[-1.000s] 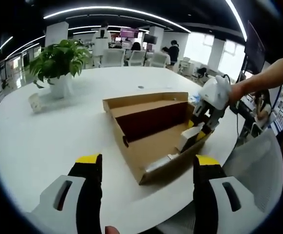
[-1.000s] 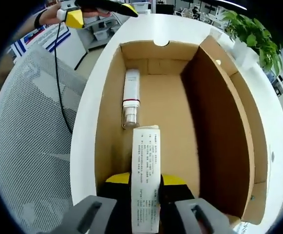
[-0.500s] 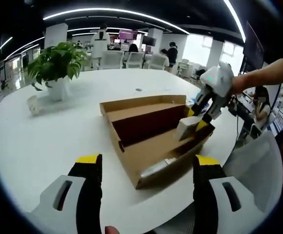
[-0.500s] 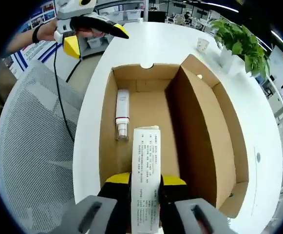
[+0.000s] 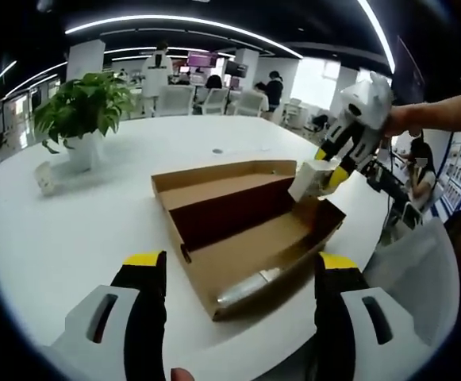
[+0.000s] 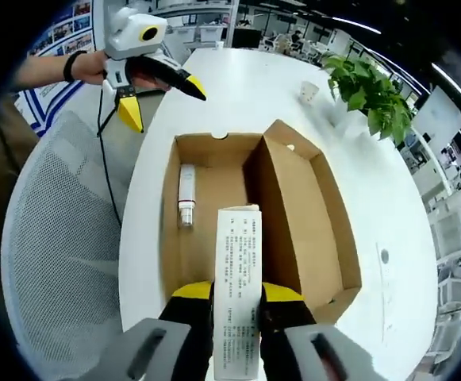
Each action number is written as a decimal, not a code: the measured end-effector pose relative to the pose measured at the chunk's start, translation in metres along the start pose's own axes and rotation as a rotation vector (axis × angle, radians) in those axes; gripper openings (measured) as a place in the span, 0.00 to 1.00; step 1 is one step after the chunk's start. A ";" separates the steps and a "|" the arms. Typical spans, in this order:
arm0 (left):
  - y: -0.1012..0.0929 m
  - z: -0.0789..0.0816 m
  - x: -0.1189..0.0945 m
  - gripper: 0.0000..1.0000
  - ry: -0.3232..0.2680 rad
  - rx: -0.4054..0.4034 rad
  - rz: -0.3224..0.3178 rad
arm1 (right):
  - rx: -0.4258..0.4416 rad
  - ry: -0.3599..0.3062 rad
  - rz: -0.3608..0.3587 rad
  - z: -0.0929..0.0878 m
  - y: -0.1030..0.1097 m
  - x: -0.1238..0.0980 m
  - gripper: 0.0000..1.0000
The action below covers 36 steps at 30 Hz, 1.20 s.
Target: Operate the shoe box by opening the lid, removing the specified soft item, and placing it in the target area until the item is outside and the box remains undamaged.
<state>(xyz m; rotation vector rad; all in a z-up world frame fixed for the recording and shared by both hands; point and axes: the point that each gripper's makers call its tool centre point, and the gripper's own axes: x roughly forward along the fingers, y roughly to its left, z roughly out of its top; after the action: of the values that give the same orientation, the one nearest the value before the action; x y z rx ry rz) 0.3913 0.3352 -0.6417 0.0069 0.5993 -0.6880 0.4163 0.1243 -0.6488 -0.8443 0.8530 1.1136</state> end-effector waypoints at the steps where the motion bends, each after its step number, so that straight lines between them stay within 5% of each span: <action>1: -0.002 0.001 0.002 0.76 0.002 0.003 -0.006 | 0.010 0.002 -0.008 -0.005 -0.002 -0.003 0.17; 16: -0.019 0.009 0.019 0.75 0.024 0.043 -0.059 | 0.128 0.028 -0.073 -0.070 -0.006 -0.034 0.17; 36: -0.039 0.010 0.031 0.75 0.046 0.056 -0.106 | 0.243 0.058 -0.085 -0.137 0.013 -0.036 0.17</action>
<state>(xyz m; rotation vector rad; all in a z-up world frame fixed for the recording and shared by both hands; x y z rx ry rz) 0.3920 0.2843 -0.6425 0.0433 0.6276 -0.8091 0.3760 -0.0094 -0.6771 -0.7061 0.9709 0.8940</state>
